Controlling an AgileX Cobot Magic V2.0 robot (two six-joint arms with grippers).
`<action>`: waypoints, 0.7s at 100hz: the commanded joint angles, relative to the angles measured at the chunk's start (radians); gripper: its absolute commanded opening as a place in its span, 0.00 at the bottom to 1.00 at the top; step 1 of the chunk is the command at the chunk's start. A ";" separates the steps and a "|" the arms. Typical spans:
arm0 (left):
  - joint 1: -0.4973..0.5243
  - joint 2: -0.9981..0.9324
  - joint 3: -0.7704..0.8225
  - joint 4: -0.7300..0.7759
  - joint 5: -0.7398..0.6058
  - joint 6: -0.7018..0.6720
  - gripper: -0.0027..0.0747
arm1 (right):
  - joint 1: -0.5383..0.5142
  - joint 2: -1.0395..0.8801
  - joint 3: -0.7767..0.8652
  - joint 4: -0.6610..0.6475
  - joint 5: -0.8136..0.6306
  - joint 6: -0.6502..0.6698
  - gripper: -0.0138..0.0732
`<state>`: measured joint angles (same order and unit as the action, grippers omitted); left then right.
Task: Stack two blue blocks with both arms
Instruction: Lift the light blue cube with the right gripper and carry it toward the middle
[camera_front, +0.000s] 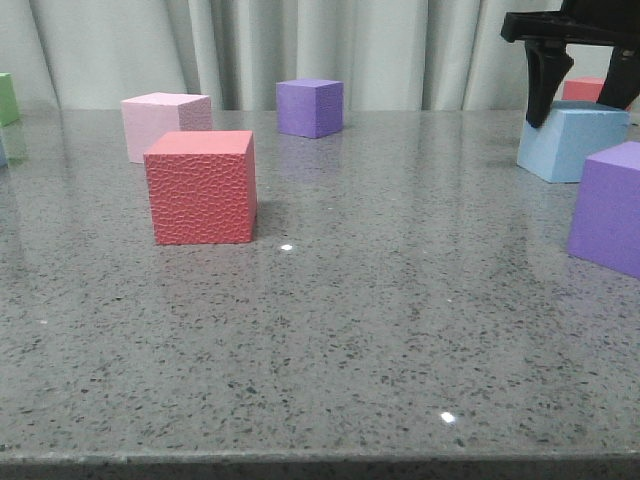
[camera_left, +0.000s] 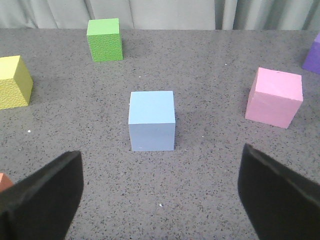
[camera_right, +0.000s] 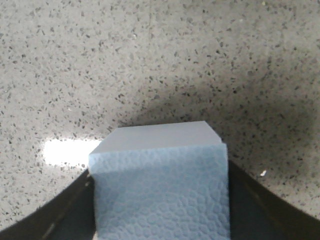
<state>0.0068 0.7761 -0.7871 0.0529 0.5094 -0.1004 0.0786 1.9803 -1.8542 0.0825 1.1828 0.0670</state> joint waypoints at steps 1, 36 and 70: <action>-0.004 0.000 -0.035 0.002 -0.063 -0.001 0.81 | -0.003 -0.050 -0.033 -0.009 -0.002 -0.001 0.64; -0.004 0.000 -0.035 0.003 -0.063 -0.001 0.81 | -0.003 -0.053 -0.036 -0.006 -0.014 0.026 0.64; -0.004 0.000 -0.035 0.003 -0.063 -0.001 0.81 | 0.103 -0.053 -0.217 -0.026 0.088 0.231 0.64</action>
<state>0.0068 0.7761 -0.7871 0.0529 0.5097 -0.1004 0.1421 1.9819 -1.9978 0.0695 1.2370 0.2495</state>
